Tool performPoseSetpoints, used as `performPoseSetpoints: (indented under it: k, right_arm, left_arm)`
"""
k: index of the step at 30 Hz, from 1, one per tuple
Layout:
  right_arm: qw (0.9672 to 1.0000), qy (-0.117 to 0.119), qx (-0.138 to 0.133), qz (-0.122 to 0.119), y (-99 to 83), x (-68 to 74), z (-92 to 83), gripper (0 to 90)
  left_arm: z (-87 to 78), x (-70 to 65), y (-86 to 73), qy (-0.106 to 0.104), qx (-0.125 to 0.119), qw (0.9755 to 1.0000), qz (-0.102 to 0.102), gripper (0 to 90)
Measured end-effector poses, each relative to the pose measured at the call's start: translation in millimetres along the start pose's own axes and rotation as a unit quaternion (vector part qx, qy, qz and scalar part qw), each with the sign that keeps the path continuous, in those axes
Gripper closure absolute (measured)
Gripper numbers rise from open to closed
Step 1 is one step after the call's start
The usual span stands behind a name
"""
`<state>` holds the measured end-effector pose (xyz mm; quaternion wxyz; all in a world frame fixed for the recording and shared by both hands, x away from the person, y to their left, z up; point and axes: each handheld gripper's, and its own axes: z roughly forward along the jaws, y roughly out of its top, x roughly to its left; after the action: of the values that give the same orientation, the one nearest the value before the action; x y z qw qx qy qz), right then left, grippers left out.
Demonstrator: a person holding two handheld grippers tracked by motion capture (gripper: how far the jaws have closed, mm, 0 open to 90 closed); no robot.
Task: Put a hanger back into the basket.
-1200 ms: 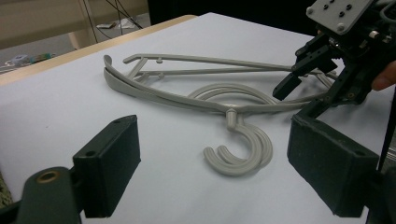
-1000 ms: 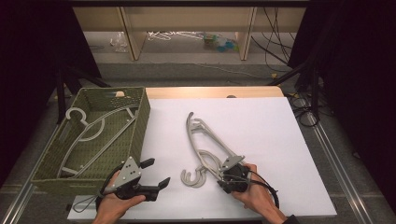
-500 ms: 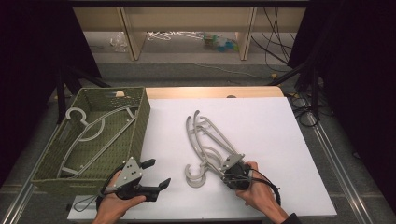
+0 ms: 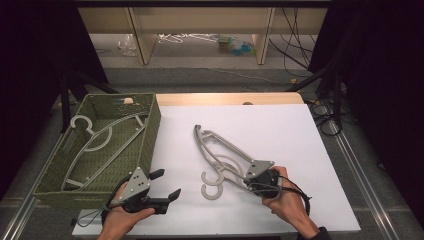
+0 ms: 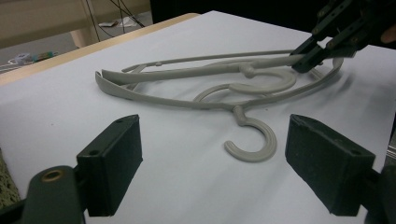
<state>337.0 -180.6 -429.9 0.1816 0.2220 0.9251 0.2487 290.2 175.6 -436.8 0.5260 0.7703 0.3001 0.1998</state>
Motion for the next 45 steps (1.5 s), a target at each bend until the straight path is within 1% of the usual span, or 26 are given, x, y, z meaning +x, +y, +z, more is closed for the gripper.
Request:
performPoseSetpoints:
  k: [3,5,6,7,10,12,15,17,18,20,22,25,27,28,29,30,31,33,35,36,37,39,42,43,44,45]
  right_arm:
    - [0.9999,-0.002,-0.009,-0.005,0.6,-1.1,-6.8,82.8]
    - [0.9997,0.0,-0.026,-0.006,0.0,-1.9,-18.2,82.7]
    - [0.9992,-0.009,-0.038,-0.006,-0.7,-2.0,-21.5,82.7]
    - [0.999,-0.007,-0.044,-0.006,-1.2,-2.0,-24.4,82.7]
    - [0.9986,0.001,-0.051,-0.009,-1.4,-2.0,-34.1,82.7]
    - [0.9977,0.005,-0.067,-0.011,-1.0,-0.2,-40.6,82.7]
    - [0.9946,0.038,-0.095,-0.016,2.3,6.8,-43.7,82.7]
    - [0.9935,0.058,-0.095,-0.022,2.6,11.2,-41.4,82.6]
    - [0.9927,0.076,-0.09,-0.023,2.8,12.4,-40.6,82.7]
    - [0.9922,0.081,-0.092,-0.021,2.4,14.8,-38.5,82.7]
    - [0.9905,0.101,-0.09,-0.026,1.4,19.1,-34.7,82.7]
    - [0.9894,0.113,-0.089,-0.021,1.5,21.3,-33.9,82.7]
    - [0.9888,0.118,-0.09,-0.019,1.5,22.7,-32.9,82.7]
    - [0.9868,0.133,-0.09,-0.025,1.7,22.9,-33.2,82.7]
    - [0.9868,0.133,-0.09,-0.025,1.7,22.9,-33.2,82.7]
    - [0.9868,0.13,-0.093,-0.026,2.0,23.4,-33.6,82.6]
    - [0.9857,0.136,-0.096,-0.024,2.3,23.8,-34.2,82.6]
    - [0.9841,0.145,-0.099,-0.027,2.4,24.9,-35.0,82.7]
    - [0.983,0.152,-0.098,-0.027,2.4,26.6,-35.3,82.6]
    - [0.9828,0.153,-0.098,-0.032,2.7,27.0,-35.1,82.6]
    - [0.9819,0.158,-0.099,-0.032,3.0,28.4,-35.0,82.6]
    - [0.9812,0.163,-0.097,-0.036,2.9,30.4,-35.0,82.6]
    - [0.979,0.173,-0.1,-0.041,2.9,31.2,-35.5,82.6]
    - [0.979,0.173,-0.1,-0.041,2.9,31.2,-35.5,82.6]
    - [0.9783,0.176,-0.101,-0.044,2.8,31.3,-35.5,82.6]
    - [0.9773,0.181,-0.1,-0.046,2.7,32.4,-35.7,82.6]
  left_arm:
    - [-0.6,-0.2,-0.5,0.003,0.003,1.0,0.005,18.6]
    - [-0.5,0.4,-0.4,0.007,0.002,0.9999,0.011,19.5]
    - [-0.5,0.4,-0.4,0.007,0.002,0.9999,0.011,19.9]
    - [-0.5,-0.3,-1.4,0.009,0.009,0.9998,0.015,20.0]
    - [0.1,-0.8,-0.5,0.011,0.006,0.9998,0.017,20.6]
    - [0.3,-1.3,-0.5,0.01,0.008,0.9995,0.027,20.8]
    - [1.1,-3.4,0.2,0.013,0.005,0.9994,0.032,21.3]
    - [1.3,-3.7,0.7,0.015,0.007,0.999,0.041,21.7]
    - [2.5,-6.1,0.1,0.015,0.012,0.9984,0.054,22.1]
    - [4.0,-6.9,0.1,0.011,0.011,0.9983,0.056,22.8]
    - [8.8,-9.9,2.4,0.016,0.015,0.9971,0.073,23.2]
    - [13.4,-12.9,3.1,0.012,0.02,0.9961,0.085,23.5]
    - [18.2,-16.0,4.1,0.002,0.022,0.9955,0.093,24.3]
    - [24.0,-19.3,5.0,-0.009,0.028,0.994,0.105,24.5]
    - [24.0,-19.3,5.0,-0.009,0.028,0.994,0.105,24.6]
    - [26.8,-20.8,5.2,-0.016,0.034,0.9928,0.114,24.6]
    - [31.1,-22.7,5.3,-0.036,0.04,0.9921,0.113,24.6]
    - [36.7,-25.8,6.1,-0.05,0.038,0.989,0.134,26.2]
    - [43.7,-29.2,6.8,-0.058,0.043,0.9841,0.162,26.7]
    - [47.3,-30.7,6.7,-0.061,0.05,0.9806,0.179,27.3]
    - [49.2,-31.2,6.8,-0.061,0.053,0.9788,0.188,27.5]
    - [52.5,-32.8,6.8,-0.071,0.058,0.9764,0.195,29.3]
    - [55.8,-33.6,9.0,-0.09,0.075,0.9684,0.22,38.4]
    - [55.8,-33.6,9.0,-0.09,0.075,0.9684,0.22,40.7]
    - [56.1,-32.8,10.6,-0.097,0.081,0.9624,0.24,40.7]
    - [57.7,-33.6,11.7,-0.106,0.078,0.9621,0.239,47.6]
